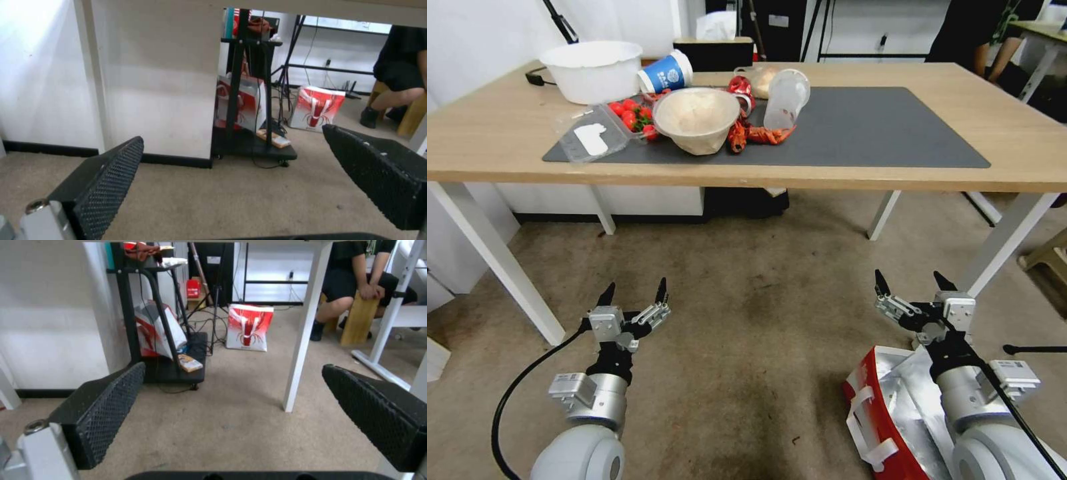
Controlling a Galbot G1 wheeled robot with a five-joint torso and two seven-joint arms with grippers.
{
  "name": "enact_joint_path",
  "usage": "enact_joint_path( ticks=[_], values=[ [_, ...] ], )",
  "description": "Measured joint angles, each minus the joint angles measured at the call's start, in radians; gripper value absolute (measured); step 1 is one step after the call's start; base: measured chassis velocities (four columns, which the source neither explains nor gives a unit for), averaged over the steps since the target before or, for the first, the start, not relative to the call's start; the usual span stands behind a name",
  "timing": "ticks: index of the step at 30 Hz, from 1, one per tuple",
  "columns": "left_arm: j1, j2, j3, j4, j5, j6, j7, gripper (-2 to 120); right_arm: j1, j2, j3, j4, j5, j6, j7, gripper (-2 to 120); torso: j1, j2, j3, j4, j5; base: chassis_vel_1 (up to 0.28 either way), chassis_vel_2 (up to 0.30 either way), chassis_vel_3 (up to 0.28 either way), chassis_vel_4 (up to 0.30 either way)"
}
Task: Pick up the food delivery bag from the floor and place it on the table.
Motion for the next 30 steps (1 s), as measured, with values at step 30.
enact_joint_path(
  ticks=[30],
  values=[
    [-0.008,-0.002,0.000,0.010,0.000,0.001,0.000,100,0.008,-0.006,-0.002,-0.007,-0.003,-0.005,0.002,100,-0.022,-0.119,-0.097,0.0000,0.0000,0.000,0.000,0.000,0.000]
  ],
)
